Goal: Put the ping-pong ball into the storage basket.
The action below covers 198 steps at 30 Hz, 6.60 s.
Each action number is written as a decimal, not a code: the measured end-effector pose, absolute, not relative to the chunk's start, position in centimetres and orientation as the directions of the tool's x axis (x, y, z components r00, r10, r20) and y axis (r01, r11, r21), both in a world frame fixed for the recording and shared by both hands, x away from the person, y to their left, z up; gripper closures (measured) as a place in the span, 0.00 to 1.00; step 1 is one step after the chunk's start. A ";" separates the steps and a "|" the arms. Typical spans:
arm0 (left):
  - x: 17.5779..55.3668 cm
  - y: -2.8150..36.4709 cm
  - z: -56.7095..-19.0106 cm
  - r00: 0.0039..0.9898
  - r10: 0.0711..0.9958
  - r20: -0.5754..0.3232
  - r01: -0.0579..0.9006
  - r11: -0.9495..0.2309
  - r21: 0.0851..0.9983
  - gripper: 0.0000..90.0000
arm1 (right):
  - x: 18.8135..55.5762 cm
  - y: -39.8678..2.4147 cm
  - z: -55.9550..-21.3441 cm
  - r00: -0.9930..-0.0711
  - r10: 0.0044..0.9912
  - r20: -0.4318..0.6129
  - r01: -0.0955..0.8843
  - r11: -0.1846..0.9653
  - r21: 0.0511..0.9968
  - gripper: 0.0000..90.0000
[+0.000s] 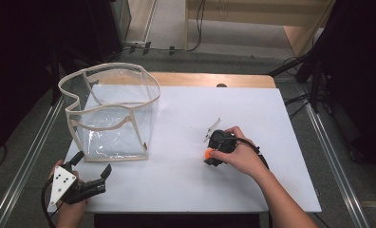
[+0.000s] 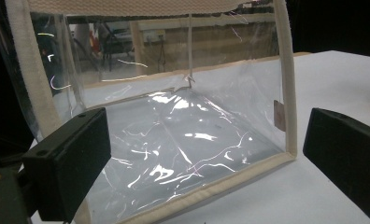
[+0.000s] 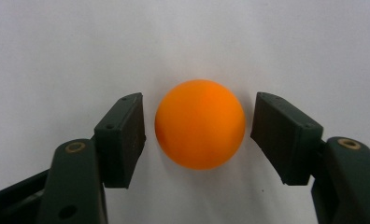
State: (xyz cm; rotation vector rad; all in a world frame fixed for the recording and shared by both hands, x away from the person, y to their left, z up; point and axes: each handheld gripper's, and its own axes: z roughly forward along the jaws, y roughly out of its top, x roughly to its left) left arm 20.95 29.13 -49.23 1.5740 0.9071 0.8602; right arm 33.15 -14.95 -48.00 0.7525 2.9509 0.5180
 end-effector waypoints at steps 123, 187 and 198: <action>21.2 29.1 -49.2 0.460 0.886 0.067 0.127 -0.141 0.982 0.02 | 37.9 -7.6 -42.0 -0.947 0.311 0.077 0.318 0.888 0.332 0.53; 21.2 29.0 -49.2 0.460 0.886 0.066 0.139 -0.145 0.980 0.02 | 39.9 -3.9 -37.5 -0.963 0.241 0.119 0.268 0.891 0.367 0.53; 21.2 29.0 -49.2 0.460 0.885 0.068 0.139 -0.147 0.979 0.02 | 40.1 -3.5 -36.4 -0.966 0.231 0.116 0.258 0.893 0.369 0.53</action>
